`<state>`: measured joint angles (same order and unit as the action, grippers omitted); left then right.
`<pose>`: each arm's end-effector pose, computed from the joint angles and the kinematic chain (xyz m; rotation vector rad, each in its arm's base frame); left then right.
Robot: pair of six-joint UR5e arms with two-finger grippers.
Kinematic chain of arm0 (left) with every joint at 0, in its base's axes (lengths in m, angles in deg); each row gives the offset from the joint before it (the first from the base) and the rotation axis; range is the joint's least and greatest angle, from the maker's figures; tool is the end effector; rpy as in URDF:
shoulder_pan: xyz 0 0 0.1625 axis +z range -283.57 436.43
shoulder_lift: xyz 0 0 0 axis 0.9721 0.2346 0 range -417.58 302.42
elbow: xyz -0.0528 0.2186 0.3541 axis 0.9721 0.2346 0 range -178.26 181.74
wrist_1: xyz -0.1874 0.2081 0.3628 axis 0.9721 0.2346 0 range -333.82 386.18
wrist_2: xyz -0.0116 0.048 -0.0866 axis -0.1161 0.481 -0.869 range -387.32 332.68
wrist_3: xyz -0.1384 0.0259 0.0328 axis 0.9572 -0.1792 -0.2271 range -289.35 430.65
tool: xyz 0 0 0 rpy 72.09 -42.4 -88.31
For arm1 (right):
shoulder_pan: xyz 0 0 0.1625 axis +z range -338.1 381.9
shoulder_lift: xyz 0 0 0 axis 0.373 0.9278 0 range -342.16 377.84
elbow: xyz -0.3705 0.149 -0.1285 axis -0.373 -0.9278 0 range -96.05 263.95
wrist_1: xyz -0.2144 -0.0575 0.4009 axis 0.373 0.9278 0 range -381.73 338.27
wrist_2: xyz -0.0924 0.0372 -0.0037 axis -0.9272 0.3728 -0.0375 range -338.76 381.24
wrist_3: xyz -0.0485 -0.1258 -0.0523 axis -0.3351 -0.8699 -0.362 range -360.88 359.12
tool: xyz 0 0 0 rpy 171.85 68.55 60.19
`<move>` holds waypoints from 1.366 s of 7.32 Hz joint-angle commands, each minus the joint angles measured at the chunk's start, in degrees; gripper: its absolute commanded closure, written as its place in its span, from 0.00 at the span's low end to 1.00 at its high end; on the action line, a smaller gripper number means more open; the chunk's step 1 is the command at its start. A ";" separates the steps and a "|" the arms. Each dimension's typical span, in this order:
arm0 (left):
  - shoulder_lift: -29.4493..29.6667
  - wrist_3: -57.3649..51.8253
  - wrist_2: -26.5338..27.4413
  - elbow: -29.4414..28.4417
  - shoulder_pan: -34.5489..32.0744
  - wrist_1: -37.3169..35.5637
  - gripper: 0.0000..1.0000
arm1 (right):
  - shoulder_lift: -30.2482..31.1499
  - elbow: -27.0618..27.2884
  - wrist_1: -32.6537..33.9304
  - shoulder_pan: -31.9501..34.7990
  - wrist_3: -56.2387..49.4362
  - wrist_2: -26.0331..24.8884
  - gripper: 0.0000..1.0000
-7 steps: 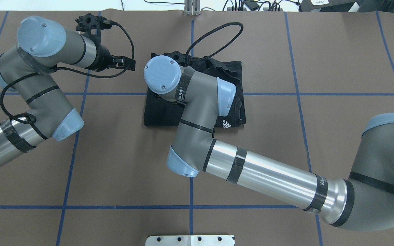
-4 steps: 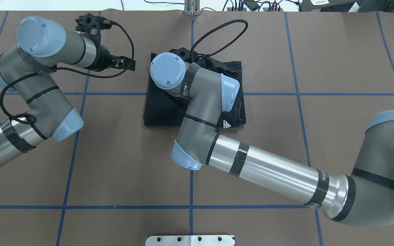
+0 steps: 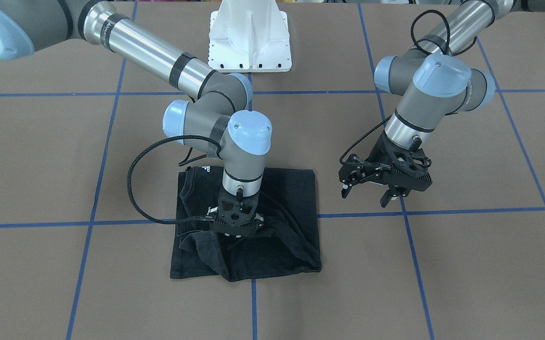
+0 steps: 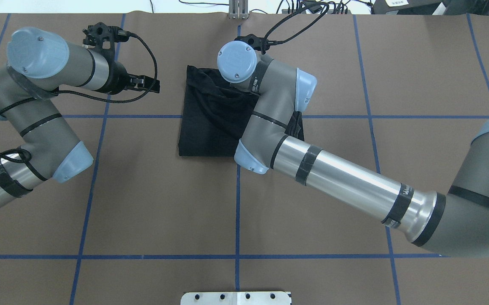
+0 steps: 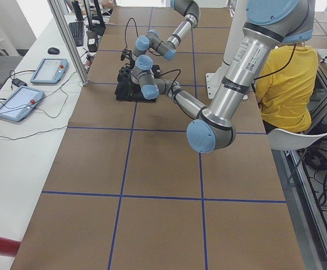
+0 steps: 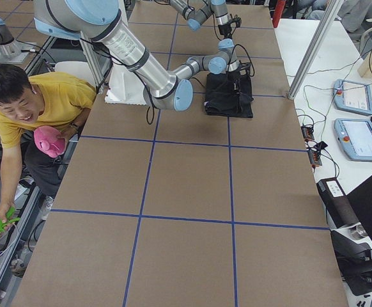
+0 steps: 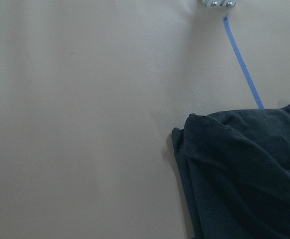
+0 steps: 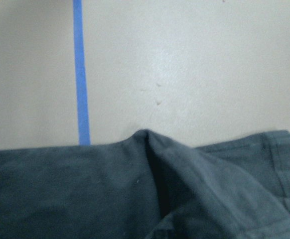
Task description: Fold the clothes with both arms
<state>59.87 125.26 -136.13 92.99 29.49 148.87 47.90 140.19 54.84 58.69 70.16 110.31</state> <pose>0.4458 -0.6042 0.3022 0.4750 0.9925 -0.0049 -0.6601 -0.6628 0.2272 0.3382 -0.6061 0.3042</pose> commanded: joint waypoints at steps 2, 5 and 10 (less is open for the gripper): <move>-0.38 -0.02 -0.09 0.59 0.00 0.00 0.00 | -0.62 -1.31 -0.72 6.08 -3.44 6.59 0.59; -5.89 -2.99 -2.00 8.11 -1.30 -4.36 0.00 | 7.50 9.61 0.07 8.38 -10.28 14.27 0.00; -23.01 -32.13 -9.01 22.66 -17.34 -18.54 0.00 | 45.64 50.60 15.80 24.24 -44.60 27.86 0.00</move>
<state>42.01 100.65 -140.82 114.62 18.55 130.80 84.86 184.07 68.58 77.21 35.25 132.84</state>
